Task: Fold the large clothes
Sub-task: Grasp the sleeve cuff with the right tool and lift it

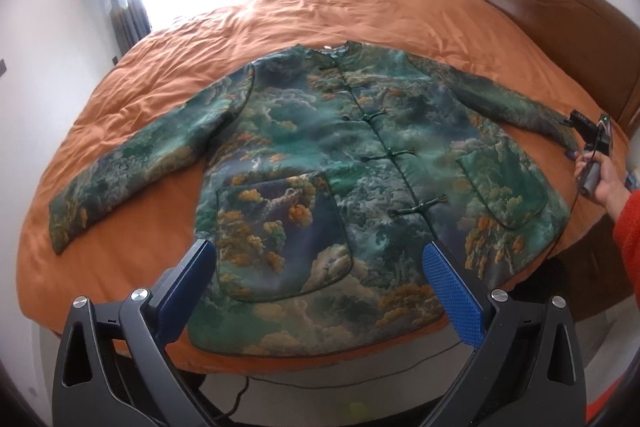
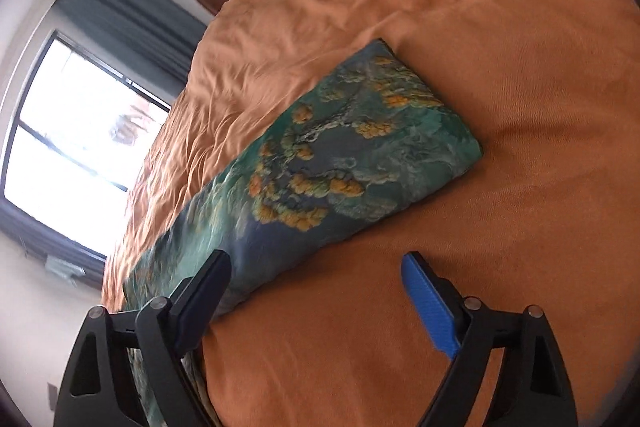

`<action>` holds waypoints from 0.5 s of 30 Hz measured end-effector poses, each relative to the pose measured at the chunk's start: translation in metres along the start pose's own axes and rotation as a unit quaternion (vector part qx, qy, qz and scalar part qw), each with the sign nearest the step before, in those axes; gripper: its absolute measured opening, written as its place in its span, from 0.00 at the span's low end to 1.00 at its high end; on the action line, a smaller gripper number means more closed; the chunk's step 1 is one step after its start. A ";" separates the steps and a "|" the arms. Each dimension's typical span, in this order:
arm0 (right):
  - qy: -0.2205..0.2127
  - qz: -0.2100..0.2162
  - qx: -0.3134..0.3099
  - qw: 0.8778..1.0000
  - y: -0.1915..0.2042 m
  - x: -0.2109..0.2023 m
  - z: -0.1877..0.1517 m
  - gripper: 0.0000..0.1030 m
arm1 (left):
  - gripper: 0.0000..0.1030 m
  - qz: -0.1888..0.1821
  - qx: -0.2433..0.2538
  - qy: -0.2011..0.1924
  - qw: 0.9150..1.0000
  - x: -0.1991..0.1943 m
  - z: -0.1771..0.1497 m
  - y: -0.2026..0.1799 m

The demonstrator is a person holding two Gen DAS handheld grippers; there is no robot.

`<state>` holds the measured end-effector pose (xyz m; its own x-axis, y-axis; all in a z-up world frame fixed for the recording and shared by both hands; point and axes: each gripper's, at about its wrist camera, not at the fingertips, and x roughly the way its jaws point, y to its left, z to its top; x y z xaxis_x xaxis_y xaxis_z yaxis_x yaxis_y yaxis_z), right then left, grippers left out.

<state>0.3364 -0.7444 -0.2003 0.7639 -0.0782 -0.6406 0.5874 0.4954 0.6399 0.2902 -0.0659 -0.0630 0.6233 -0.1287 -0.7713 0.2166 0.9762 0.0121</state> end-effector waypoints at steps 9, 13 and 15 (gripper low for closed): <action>-0.059 -0.008 0.082 0.995 -0.016 0.028 0.018 0.15 | 1.00 0.008 0.016 0.019 1.000 0.017 0.000 -0.011; -0.106 -0.012 -0.028 0.994 0.029 0.000 0.018 0.11 | 1.00 0.004 0.004 0.024 1.000 0.023 -0.001 -0.004; -0.121 -0.004 -0.086 0.989 0.058 -0.021 0.012 0.11 | 1.00 -0.002 -0.006 0.027 1.000 0.027 -0.002 0.000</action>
<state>0.3578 -0.7243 -0.1449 0.8137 -0.2766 -0.5113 0.5549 0.6319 0.5411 0.3055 -0.0694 -0.0851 0.5804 -0.1241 -0.8048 0.2108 0.9775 0.0013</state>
